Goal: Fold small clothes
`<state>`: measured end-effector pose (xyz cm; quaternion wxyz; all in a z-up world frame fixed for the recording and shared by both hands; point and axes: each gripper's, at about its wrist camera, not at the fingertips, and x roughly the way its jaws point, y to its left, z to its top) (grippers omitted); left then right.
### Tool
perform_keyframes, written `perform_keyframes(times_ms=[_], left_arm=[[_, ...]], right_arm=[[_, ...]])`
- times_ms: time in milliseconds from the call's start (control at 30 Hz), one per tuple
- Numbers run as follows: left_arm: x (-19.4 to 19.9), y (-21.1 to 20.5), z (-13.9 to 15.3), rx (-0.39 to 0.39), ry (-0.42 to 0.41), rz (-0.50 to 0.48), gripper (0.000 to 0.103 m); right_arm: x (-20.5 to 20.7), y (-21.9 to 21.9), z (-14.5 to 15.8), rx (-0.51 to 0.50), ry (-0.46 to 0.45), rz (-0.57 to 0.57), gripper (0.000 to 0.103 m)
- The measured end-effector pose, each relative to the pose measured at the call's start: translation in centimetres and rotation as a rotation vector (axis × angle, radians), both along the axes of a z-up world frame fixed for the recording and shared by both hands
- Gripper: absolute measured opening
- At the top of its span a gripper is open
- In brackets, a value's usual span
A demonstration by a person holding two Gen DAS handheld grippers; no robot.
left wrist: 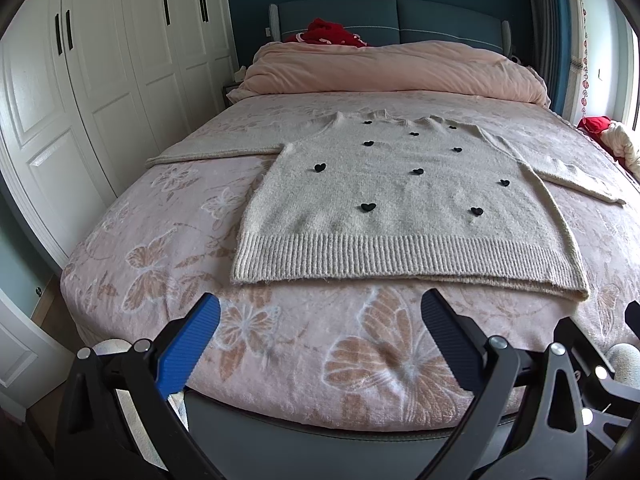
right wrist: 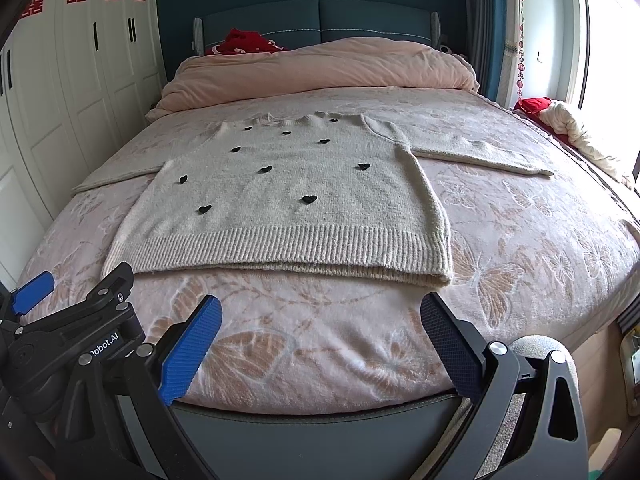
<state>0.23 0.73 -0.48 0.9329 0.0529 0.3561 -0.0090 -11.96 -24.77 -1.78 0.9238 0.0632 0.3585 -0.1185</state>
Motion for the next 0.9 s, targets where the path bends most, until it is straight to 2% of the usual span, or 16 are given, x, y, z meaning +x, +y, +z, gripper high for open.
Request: perform_keyframes(times_ms=[900], left_arm=[[0.04, 0.1, -0.08, 0.0, 0.003, 0.001, 0.098]], right_arm=[[0.09, -0.01, -0.18, 0.006, 0.009, 0.0, 0.098]])
